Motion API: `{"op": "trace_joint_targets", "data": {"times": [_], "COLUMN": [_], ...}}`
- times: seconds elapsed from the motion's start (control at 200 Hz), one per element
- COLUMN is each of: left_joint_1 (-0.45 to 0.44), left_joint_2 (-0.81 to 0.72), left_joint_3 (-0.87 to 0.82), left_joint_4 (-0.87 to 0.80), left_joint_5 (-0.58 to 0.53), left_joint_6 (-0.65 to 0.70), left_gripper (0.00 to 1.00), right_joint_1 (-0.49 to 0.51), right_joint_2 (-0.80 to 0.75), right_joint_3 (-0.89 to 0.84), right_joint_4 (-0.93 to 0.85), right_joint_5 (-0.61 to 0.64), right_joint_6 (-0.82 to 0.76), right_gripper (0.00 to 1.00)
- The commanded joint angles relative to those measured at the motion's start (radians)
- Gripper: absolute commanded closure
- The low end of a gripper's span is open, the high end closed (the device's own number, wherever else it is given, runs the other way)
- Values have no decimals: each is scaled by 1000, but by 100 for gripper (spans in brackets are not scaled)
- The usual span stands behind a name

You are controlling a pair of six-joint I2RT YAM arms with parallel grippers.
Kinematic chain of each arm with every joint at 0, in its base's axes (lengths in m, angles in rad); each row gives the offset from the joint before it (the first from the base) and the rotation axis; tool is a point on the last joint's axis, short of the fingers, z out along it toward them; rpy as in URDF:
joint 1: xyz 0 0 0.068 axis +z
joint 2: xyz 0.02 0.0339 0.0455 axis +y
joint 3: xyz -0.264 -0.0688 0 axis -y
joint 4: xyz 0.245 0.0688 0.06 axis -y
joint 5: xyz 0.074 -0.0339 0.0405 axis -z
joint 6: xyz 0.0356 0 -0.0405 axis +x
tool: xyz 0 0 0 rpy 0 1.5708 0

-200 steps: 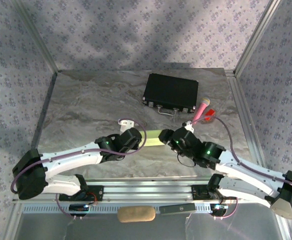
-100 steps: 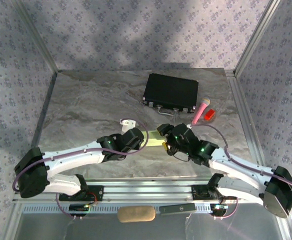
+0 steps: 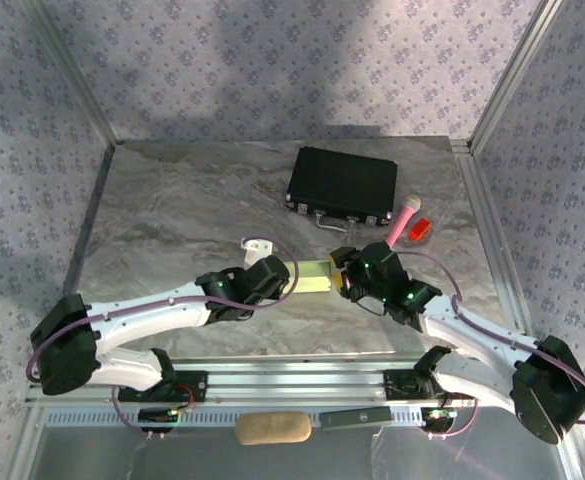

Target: Fold the paper box

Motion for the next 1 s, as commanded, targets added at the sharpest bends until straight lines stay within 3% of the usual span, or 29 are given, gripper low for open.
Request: {"op": "trace_joint_targets", "data": {"times": [0.0, 0.09, 0.475, 0.605, 0.805, 0.999], "left_joint_1": [-10, -10, -14, -14, -16, -16], "left_joint_2": [26, 25, 24, 25, 25, 21], "left_joint_3": [14, 15, 13, 13, 11, 11], "left_joint_4": [-45, -44, -39, -38, -38, -43], "left_joint_5": [39, 36, 29, 29, 30, 30], "left_joint_6": [-14, -17, -24, -25, -26, -24], "left_gripper": [100, 100, 100, 100, 100, 100], "right_joint_1": [7, 20, 74, 76, 76, 37], "right_joint_2": [-9, -34, -71, -68, -70, -64], "right_joint_3": [-4, -6, -6, -6, -27, -28], "right_joint_4": [20, -22, -106, -115, -125, -91], "right_joint_5": [-49, -40, -2, -1, 11, -1], "right_joint_6": [0, 10, 68, 74, 79, 59], "right_gripper": [36, 30, 24, 25, 40, 35]}}
